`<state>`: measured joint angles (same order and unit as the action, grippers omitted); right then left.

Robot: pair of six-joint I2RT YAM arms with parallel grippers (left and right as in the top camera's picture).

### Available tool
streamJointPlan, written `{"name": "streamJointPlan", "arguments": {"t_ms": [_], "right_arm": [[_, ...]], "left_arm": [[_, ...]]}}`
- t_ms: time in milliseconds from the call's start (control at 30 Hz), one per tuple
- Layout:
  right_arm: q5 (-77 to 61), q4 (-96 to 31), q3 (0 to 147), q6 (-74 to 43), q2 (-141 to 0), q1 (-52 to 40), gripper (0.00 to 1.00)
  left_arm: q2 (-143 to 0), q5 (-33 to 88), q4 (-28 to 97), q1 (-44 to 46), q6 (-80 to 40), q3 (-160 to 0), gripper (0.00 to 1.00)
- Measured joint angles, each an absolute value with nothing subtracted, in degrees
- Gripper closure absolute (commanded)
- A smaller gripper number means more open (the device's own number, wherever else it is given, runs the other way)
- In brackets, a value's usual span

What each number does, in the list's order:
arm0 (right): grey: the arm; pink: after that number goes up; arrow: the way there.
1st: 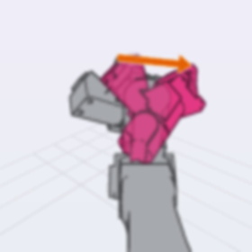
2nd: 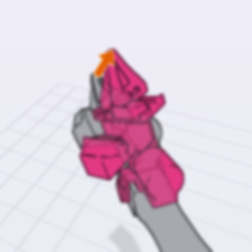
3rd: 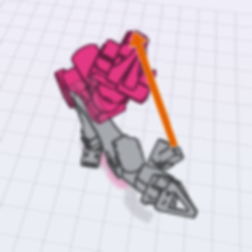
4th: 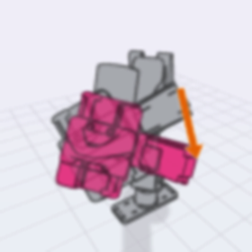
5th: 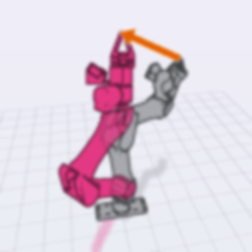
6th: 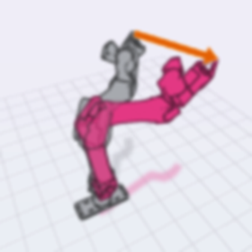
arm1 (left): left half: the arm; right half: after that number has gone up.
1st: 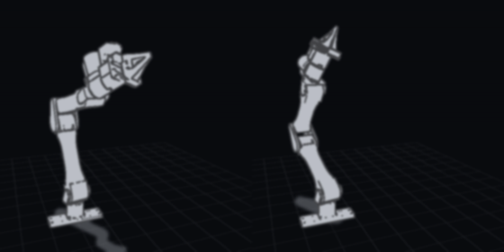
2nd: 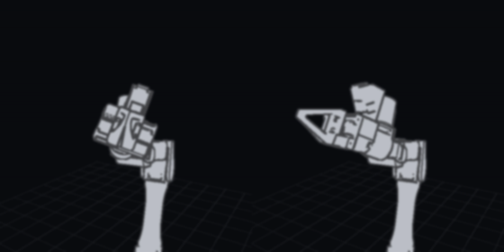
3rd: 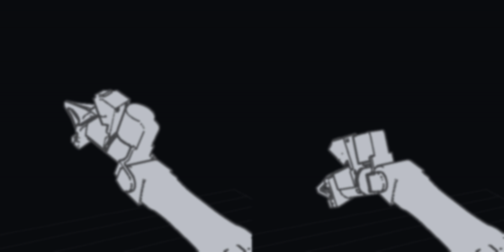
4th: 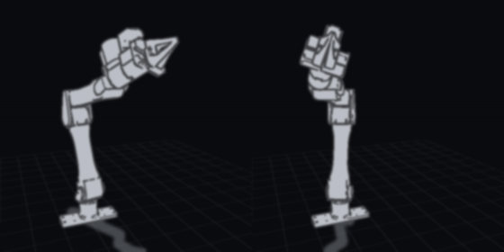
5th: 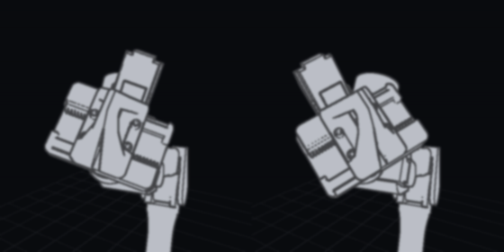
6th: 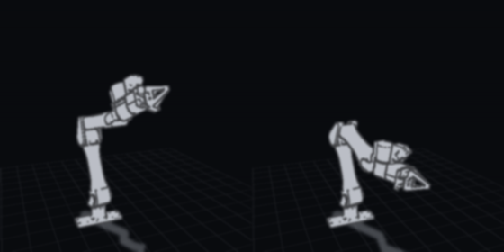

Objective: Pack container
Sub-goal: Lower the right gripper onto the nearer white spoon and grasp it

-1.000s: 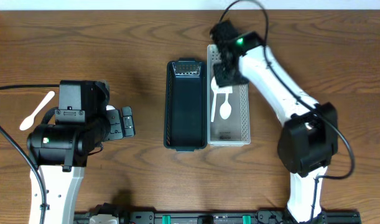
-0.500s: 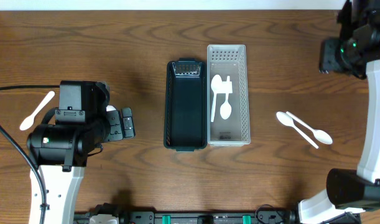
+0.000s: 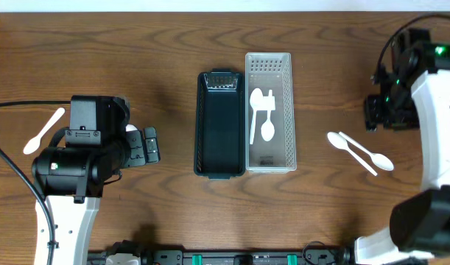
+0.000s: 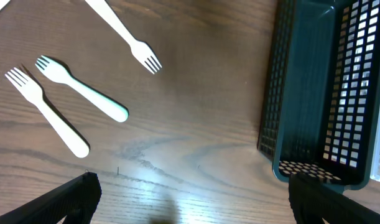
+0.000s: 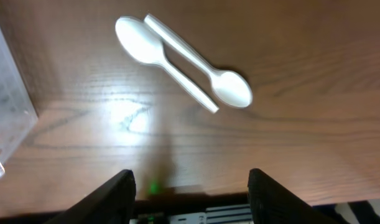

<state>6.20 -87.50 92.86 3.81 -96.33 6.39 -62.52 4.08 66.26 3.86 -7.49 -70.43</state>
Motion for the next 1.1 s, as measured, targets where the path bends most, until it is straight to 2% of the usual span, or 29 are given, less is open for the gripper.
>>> {"name": "streamJointPlan", "arguments": {"t_ms": [67, 167, 200, 333, 500, 700, 1100], "right_arm": [[5.06, -86.13, 88.49, 3.77, -91.64, 6.22, 0.3], [3.81, -82.43, 81.78, 3.9, -82.24, 6.2, 0.04], [3.38, -80.71, 79.15, 4.58, -78.83, 6.2, 0.01], [1.87, -71.94, 68.6, 8.6, -71.37, 6.2, 0.01], [-1.48, -63.9, 60.38, 16.45, -73.76, 6.2, 0.01], [-2.72, -59.07, 59.96, 24.32, -80.95, 6.2, 0.01], [-1.04, -53.63, 59.94, 27.22, -97.01, 6.2, 0.14]], "left_arm": [[-62.52, 4.08, 65.93, 3.86, -7.44, -70.43, 0.02], [-62.52, 4.1, 65.65, 3.86, -7.22, -70.43, 0.02], [-62.52, 4.08, 65.58, 3.86, -7.2, -70.43, 0.02], [-62.52, 4.08, 65.58, 3.86, -7.05, -70.43, 0.02], [-62.52, 4.08, 65.6, 3.86, -7.05, -70.43, 0.02], [-62.52, 4.08, 65.6, 3.86, -7.05, -70.43, 0.02], [-62.52, 4.08, 65.6, 3.86, -7.05, -70.43, 0.02]]}}
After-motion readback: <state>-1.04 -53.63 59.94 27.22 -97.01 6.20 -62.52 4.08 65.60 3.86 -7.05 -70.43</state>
